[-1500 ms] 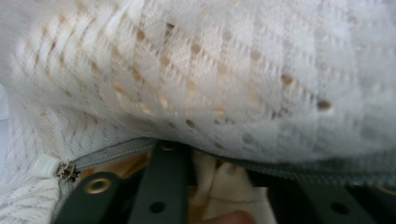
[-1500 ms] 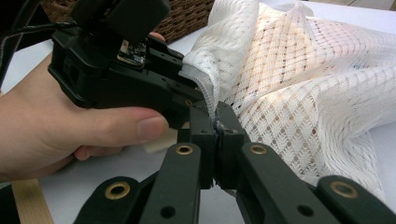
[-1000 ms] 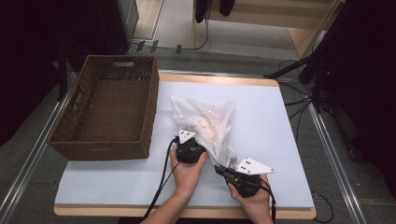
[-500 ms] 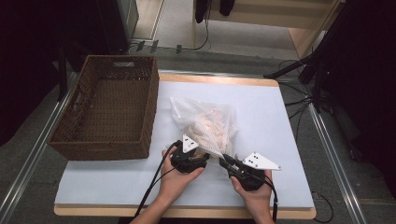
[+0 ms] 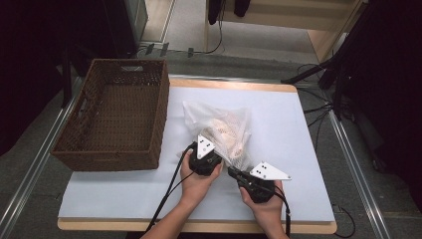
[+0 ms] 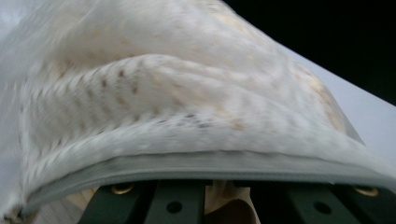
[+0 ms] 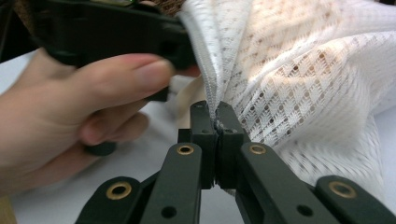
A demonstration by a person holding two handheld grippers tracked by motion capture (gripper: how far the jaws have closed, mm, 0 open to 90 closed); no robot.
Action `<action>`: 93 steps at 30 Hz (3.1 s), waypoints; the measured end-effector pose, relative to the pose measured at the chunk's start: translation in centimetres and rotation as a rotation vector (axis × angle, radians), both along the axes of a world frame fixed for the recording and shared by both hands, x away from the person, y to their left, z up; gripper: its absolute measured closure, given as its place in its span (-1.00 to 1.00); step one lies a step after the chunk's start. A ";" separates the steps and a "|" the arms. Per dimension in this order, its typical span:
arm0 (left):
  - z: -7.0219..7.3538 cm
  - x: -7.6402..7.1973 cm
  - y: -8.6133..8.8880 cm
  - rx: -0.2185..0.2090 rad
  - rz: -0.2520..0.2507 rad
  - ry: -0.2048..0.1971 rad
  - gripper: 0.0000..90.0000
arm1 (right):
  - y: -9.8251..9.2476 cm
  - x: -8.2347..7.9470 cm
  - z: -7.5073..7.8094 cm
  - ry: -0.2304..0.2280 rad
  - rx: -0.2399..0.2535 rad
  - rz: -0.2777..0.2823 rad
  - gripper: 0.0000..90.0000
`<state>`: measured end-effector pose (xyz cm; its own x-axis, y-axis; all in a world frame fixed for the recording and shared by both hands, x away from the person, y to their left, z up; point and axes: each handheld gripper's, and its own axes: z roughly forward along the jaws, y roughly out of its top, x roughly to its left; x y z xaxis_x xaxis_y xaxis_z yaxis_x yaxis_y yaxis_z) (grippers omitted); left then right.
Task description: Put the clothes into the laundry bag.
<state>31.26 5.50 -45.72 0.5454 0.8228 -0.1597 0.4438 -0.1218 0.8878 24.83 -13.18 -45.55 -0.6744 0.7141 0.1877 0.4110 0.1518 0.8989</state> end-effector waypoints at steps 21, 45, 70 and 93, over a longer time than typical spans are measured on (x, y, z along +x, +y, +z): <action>-1.3 -1.4 2.8 0.177 -0.206 0.274 -0.04 | -2.0 1.1 -0.1 0.021 0.008 -0.062 0.97; -0.8 1.1 3.0 0.111 0.011 0.136 0.25 | -0.4 0.0 -0.7 0.018 -0.067 0.006 0.98; -1.3 1.5 3.0 0.149 0.065 0.126 0.63 | -0.8 0.5 -0.4 0.025 -0.026 -0.033 0.98; -1.3 0.2 0.1 0.178 -0.151 0.199 0.84 | -1.2 0.7 0.4 0.002 -0.001 -0.051 0.98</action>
<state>31.44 5.60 -47.06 0.6360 0.7596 -0.1360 0.5719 -0.3456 0.7440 25.49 -14.37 -45.18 -0.6370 0.7475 0.1884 0.4199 0.1316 0.8980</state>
